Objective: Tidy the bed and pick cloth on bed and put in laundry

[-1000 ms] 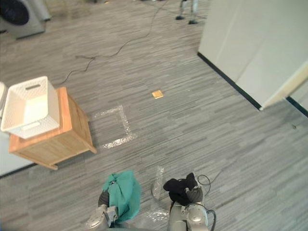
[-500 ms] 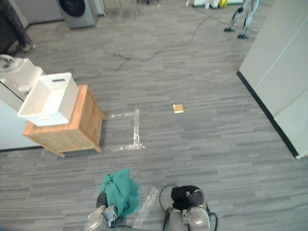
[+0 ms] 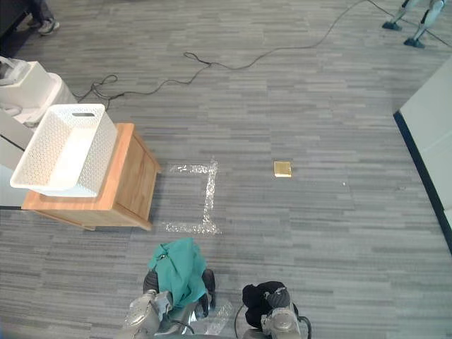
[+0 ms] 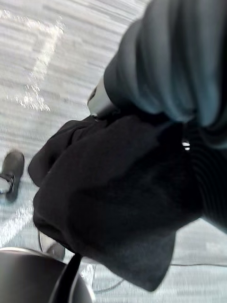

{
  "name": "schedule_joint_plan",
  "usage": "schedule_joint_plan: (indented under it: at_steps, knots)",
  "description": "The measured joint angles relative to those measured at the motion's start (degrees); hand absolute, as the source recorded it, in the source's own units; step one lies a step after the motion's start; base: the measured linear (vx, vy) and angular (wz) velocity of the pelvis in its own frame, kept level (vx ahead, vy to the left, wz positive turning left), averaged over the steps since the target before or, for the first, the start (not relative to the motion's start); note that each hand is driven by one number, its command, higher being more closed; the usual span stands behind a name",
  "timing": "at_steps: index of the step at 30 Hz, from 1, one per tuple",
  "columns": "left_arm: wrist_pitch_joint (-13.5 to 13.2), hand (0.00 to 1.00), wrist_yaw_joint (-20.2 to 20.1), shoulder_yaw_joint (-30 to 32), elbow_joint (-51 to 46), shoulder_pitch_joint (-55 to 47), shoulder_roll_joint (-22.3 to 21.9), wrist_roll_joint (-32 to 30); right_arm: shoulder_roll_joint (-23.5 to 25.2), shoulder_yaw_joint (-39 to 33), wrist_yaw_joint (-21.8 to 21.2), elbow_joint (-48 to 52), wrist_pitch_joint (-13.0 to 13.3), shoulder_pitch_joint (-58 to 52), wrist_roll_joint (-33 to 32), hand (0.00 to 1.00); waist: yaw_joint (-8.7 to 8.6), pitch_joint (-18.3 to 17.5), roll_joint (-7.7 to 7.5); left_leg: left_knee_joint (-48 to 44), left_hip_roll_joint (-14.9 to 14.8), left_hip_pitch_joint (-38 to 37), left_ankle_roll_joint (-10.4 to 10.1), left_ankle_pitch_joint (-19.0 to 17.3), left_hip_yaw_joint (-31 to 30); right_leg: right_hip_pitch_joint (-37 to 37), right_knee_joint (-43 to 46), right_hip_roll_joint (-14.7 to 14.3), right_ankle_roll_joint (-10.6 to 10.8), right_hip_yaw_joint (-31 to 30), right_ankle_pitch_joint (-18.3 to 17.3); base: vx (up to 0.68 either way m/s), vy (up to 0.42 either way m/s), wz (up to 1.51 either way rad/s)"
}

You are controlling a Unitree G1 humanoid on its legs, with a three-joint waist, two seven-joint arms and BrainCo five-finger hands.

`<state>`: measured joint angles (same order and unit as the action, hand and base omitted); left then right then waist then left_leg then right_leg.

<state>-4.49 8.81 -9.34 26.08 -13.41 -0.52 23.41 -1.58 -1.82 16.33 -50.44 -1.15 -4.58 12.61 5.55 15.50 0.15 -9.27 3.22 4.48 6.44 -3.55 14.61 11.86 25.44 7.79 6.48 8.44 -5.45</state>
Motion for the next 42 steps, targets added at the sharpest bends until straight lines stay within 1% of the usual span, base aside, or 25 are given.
schedule_joint_plan:
  at_steps: [1, 2, 4, 6, 8, 9, 10, 12, 13, 15, 16, 17, 19, 21, 23, 25, 26, 27, 31, 33, 36, 37, 38, 40, 42]
  knots:
    - [0.2, 1.00, 0.0, -0.1, 0.1, -0.4, 0.3, -0.2, 0.1, -0.1, 0.0, 0.1, 0.1, 0.0, 0.0, 1.00, -0.37, -0.5, -0.30, 1.3, 0.5, -2.0, 0.0, -2.1, -0.8, -2.8, 6.7, 0.7, -0.2, 0.0, 1.3, 0.33, 0.116, 0.43]
    - [0.4, 1.00, -0.1, -1.2, 0.5, -0.4, 1.9, -0.5, 0.4, -0.1, -0.3, 0.8, 0.1, 0.3, 0.0, 1.00, -1.71, -1.3, -1.57, 2.6, 1.9, -4.6, 0.4, -3.4, -3.0, -7.8, 19.1, 2.6, -0.1, -1.1, 8.8, 0.43, 0.056, 0.79]
    - [0.4, 1.00, 0.0, -1.7, 1.8, 0.0, 2.7, -0.6, 0.4, 0.4, -0.5, 1.5, 0.4, 0.2, 0.1, 1.00, -2.57, -1.6, -2.51, 3.1, 2.2, -7.8, 0.6, -4.9, -5.7, -15.0, 32.8, 4.0, -1.3, -2.1, 6.5, 0.49, 0.032, 0.80]
    - [0.6, 1.00, 0.0, -1.5, 2.9, 0.2, 3.5, -0.6, 0.0, 0.0, -0.4, 3.4, 1.0, 0.2, 0.1, 1.00, -3.23, -1.5, -2.36, 3.2, 1.9, -11.1, 0.6, -4.9, -9.5, -21.7, 36.8, 6.7, -2.5, 0.8, -1.1, 0.44, -0.017, 0.80]
    - [0.6, 1.00, 0.0, -1.2, 3.5, 0.3, 4.2, -0.6, -0.6, -0.9, -0.8, 9.1, -0.5, 0.3, 0.1, 1.00, -3.15, -1.0, -1.75, 3.1, 0.7, -13.5, 0.5, -4.9, -12.8, -24.3, 32.3, 6.7, -2.7, 2.1, -4.9, 0.42, -0.113, 0.91]
    - [0.6, 1.00, -0.3, -0.7, 3.4, 0.0, 4.1, -0.9, -1.4, -1.0, -4.3, 15.9, -0.3, -0.2, -6.4, 1.00, -3.72, -0.5, -0.85, 3.0, -0.7, -14.6, -0.2, -5.4, -14.3, -25.8, 27.3, 5.9, -2.9, 2.8, -5.9, 0.40, -0.157, 0.87]
    - [0.7, 1.00, -0.5, -0.2, 3.4, -0.3, 4.1, -1.5, -1.7, -0.7, -7.1, 19.1, 0.6, -0.3, -11.1, 1.00, -4.45, -0.3, -0.61, 3.1, -1.5, -15.3, -0.5, -6.0, -14.7, -26.6, 24.4, 5.2, -2.7, 3.1, -6.1, 0.41, -0.178, 0.57]
    - [1.3, 1.00, -1.4, 2.6, 3.5, -1.2, 3.9, -2.2, -0.8, 0.6, -6.5, 26.3, 4.8, -0.9, -17.3, 1.00, -4.59, 0.1, 0.21, 2.9, -4.5, -16.8, -2.7, -8.5, -15.3, -29.9, 11.7, 1.1, -2.3, 0.5, -6.4, 0.49, -0.254, 0.33]
    - [1.6, 1.00, -1.3, 3.5, 3.4, -1.8, 3.4, -2.5, 0.8, 2.1, -5.4, 27.0, 7.6, -2.2, -17.2, 1.00, -4.81, 0.0, -0.05, 2.8, -6.4, -18.4, -4.6, -9.9, -15.3, -30.0, 0.6, -1.1, -2.8, -1.6, -3.6, 0.61, -0.368, 0.43]
    - [1.9, 1.00, -1.4, 3.7, 2.5, -1.9, 3.2, -2.9, 2.6, 3.1, -4.8, 26.6, 8.2, -5.8, -16.7, 1.00, -4.76, -0.5, -1.50, 1.7, -7.4, -20.0, -7.5, -13.1, -15.2, -28.4, -12.5, -1.4, -2.4, -4.0, 4.8, 0.49, -0.316, 0.49]
    - [2.5, 1.00, -1.3, 4.3, 2.9, -1.4, 1.2, -3.9, 2.9, 2.7, -5.0, 23.5, 7.1, -7.3, -16.7, 1.00, -4.49, 0.0, 1.67, 0.6, -11.1, -21.4, -9.8, -15.6, -14.7, -26.0, -12.2, -4.1, -4.4, -1.1, 9.6, 0.48, -0.320, 0.35]
    - [2.5, 1.00, -1.6, 4.5, 0.5, -1.3, -0.2, -4.7, 3.2, 2.1, -5.1, 22.6, 4.9, -7.3, -16.8, 1.00, -4.67, 0.3, 1.44, 0.6, -12.2, -21.0, -10.7, -13.6, -11.9, -27.6, -7.2, -4.4, -5.5, -1.5, 6.2, 0.55, -0.379, 0.32]
    - [2.3, 1.00, -1.6, 4.0, -1.2, -0.9, -1.9, -4.9, 2.8, 2.1, -5.8, 24.9, 3.8, -8.2, -16.7, 1.00, -5.42, 0.5, 0.96, -0.4, -12.6, -21.7, -10.5, -11.8, -11.3, -32.5, 5.7, -3.5, -6.6, -2.9, 2.1, 0.31, -0.245, 0.47]
    - [1.5, 1.00, -2.0, 4.2, -2.2, -1.2, -2.4, -5.0, 2.9, 5.3, -7.3, 27.2, 3.9, -12.0, -15.5, 1.00, -6.44, -1.1, -1.49, -2.0, -13.7, -22.6, -11.2, -12.2, -14.1, -32.4, 9.3, -3.0, -6.1, -4.8, -7.8, 0.36, -0.281, 0.98]
    - [1.7, 1.00, -2.1, 4.9, -2.7, -1.5, -2.3, -5.2, 2.4, 6.4, -8.2, 27.5, 3.6, -11.3, -16.3, 1.00, -6.08, -1.2, 0.13, -7.8, -17.1, -19.8, -11.7, -11.8, -16.2, -30.3, 9.6, -4.4, -7.5, -0.5, -10.2, 0.36, -0.307, 0.86]
    - [1.7, 1.00, -2.1, 5.2, -3.0, -1.7, -2.3, -5.4, 1.3, 8.6, -8.8, 28.2, 3.2, -11.2, -18.3, 1.00, -5.91, -0.3, 1.70, -21.0, -19.5, -13.1, -11.2, -8.7, -18.5, -26.4, 6.9, -5.9, -8.2, 2.7, -11.8, 0.36, -0.354, 0.79]
    - [1.7, 1.00, -2.1, 5.6, -3.3, -2.2, -2.4, -5.2, 0.4, 10.6, -8.8, 29.6, 3.3, -11.6, -18.4, 1.00, -5.01, 0.4, 2.87, -31.9, -20.8, -7.7, -11.9, -5.0, -19.0, -22.9, 4.7, -6.6, -9.6, 4.3, -12.0, 0.30, -0.243, 0.50]
    - [1.8, 1.00, -2.0, 6.0, -4.4, -3.3, -2.4, -4.8, 0.5, 11.6, -8.1, 29.4, 3.7, -11.6, -17.4, 1.00, -4.50, 0.4, 3.21, -40.6, -21.7, -3.4, -12.3, -4.7, -17.1, -19.4, 2.2, -6.6, -10.3, 5.6, -12.2, 0.30, -0.224, 0.48]
    - [1.5, 1.00, -1.4, 6.7, -8.1, -4.7, -2.4, -4.8, 1.1, 11.4, -7.1, 28.8, 3.2, -12.4, -16.3, 1.00, -2.67, 0.2, 2.66, -46.6, -22.9, 4.6, -10.6, -7.2, -2.3, -8.4, -7.6, -5.5, -10.8, 10.0, -11.9, 0.31, -0.127, 0.64]
    - [1.5, 1.00, -1.4, 6.7, -8.3, -4.8, -2.4, -4.8, 0.6, 11.0, -7.2, 25.2, 2.4, -11.3, -15.7, 1.00, -2.58, -0.1, 1.65, -36.3, -18.7, 6.6, -10.4, -9.1, 4.9, -3.0, -13.0, -3.8, -9.6, 13.5, -11.2, 0.39, -0.022, 0.76]
    - [1.5, 1.00, -1.6, 6.6, -7.8, -4.7, -2.4, -4.9, 0.6, 8.9, -7.5, 21.4, 1.3, -9.0, -15.7, 1.00, -2.31, 0.1, 1.13, -21.2, -12.8, 6.8, -8.5, -8.1, 10.8, 0.2, -14.9, -2.2, -8.8, 16.1, -10.9, 0.33, 0.041, 0.71]
    - [1.7, 1.00, -1.5, 6.7, -7.0, -4.8, -2.4, -5.0, 0.6, 7.3, -7.4, 19.9, 0.8, -8.6, -15.7, 1.00, -2.22, 0.0, 1.32, -10.9, -9.3, 6.2, -4.6, -1.9, 13.6, 2.2, -14.7, -2.0, -6.8, 17.4, -11.2, 0.35, 0.119, 0.90]
    - [1.8, 1.00, -1.5, 7.1, -6.6, -5.1, -2.3, -5.1, 0.7, 6.2, -7.4, 19.3, 0.6, -8.5, -15.7, 1.00, -2.01, -0.4, 1.69, -4.6, -7.2, 5.5, 2.5, 2.8, 16.7, 3.8, -14.0, -2.8, -5.4, 17.8, -11.9, 0.35, 0.119, 1.02]
    - [1.9, 1.00, -1.4, 8.6, -6.3, -4.7, -2.5, -6.3, 1.0, 6.2, -7.7, 17.3, 0.4, -7.1, -15.7, 1.00, -2.73, -0.8, 0.16, -0.3, -4.9, 3.5, 3.5, 4.0, 14.7, 1.6, -7.7, -1.2, -4.0, 17.3, -12.9, 0.37, 0.128, 1.22]
    - [2.3, 1.00, -1.4, 9.1, -5.8, -4.9, -2.5, -6.7, 0.8, 6.4, -8.1, 17.0, 0.5, -6.2, -15.7, 1.00, -2.37, -0.8, 0.21, 0.1, -4.7, 3.2, 3.2, 4.2, 13.3, 1.7, -10.7, -0.6, -4.0, 16.9, -14.5, 0.31, 0.101, 0.71]
